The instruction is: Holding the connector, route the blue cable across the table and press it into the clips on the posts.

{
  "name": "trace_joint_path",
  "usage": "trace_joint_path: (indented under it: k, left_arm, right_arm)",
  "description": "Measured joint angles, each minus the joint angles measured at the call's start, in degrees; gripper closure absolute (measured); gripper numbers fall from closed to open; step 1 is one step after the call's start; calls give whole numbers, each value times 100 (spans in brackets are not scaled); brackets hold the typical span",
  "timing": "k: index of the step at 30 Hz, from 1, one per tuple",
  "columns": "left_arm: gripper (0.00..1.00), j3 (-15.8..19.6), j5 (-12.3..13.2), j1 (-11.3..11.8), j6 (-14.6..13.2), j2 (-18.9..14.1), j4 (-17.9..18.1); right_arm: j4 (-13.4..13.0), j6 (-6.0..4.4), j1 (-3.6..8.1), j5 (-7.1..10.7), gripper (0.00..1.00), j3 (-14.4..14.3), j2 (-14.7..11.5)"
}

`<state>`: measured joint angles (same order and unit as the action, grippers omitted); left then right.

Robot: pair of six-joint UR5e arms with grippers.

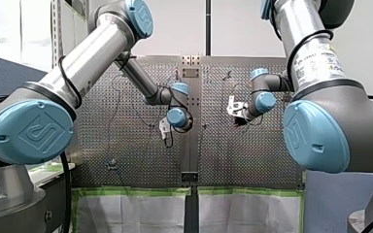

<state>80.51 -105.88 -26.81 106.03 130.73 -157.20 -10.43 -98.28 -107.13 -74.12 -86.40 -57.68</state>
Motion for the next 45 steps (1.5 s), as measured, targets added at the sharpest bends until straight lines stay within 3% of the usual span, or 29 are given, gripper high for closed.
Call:
trace_joint_path:
  k: [1, 3, 4, 17, 28, 35, 45]
  left_arm:
    - [42, 0, 0, -2, -4, 0, -20]
    - [42, 0, -2, -8, -9, 0, -64]
    - [0, 0, -2, -13, -12, -2, -86]
    - [0, -2, -100, -184, -433, -166, -638]
    - [0, 244, -287, -535, -635, -398, -1170]
    - [0, 404, -436, -843, -608, -685, -1160]
    - [0, 395, -745, -1352, -426, -717, -795]
  right_arm:
    - [-1, 0, 8, 7, 100, 1, 2]
    - [-3, 1, 15, 22, 100, 1, 3]
    - [-2, 2, 18, 30, 100, 2, 3]
    - [36, -15, 92, 48, 100, -3, 5]
    - [72, -50, 197, 46, 100, -55, 6]
    - [78, -85, 293, 46, 100, -83, 6]
    - [87, -94, 412, 53, 100, -105, 5]
